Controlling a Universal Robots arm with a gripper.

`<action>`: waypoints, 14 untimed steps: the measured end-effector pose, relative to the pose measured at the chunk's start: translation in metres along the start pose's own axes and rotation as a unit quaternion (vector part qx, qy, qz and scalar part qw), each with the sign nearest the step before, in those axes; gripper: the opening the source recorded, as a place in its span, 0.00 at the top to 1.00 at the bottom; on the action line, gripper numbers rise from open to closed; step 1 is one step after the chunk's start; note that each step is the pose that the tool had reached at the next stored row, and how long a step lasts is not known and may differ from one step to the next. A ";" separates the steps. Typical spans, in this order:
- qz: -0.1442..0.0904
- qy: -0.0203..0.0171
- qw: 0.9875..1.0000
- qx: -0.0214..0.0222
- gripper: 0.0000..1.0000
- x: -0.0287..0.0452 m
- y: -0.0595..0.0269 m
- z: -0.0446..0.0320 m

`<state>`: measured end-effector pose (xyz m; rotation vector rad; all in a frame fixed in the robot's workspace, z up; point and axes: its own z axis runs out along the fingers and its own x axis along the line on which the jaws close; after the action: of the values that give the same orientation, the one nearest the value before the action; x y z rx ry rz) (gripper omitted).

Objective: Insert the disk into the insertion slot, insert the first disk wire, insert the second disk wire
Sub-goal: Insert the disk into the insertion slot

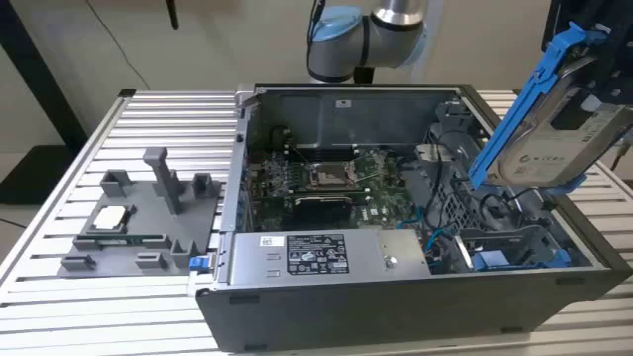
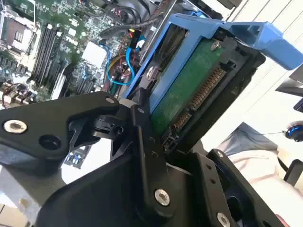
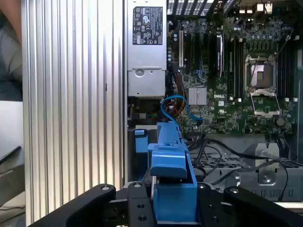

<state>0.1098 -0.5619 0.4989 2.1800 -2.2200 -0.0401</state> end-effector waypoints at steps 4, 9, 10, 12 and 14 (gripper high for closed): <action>0.000 0.000 1.000 0.000 0.67 0.0000 0.0000 0.0000; 0.000 0.000 1.000 0.000 0.67 0.0000 0.0000 0.0011; 0.000 0.000 1.000 0.000 0.67 0.0000 -0.0001 0.0016; 0.000 0.000 1.000 0.000 0.67 0.0001 -0.0001 0.0030; 0.000 0.000 1.000 0.000 0.67 0.0002 -0.0002 0.0048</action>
<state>0.1098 -0.5622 0.4941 2.1801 -2.2200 -0.0395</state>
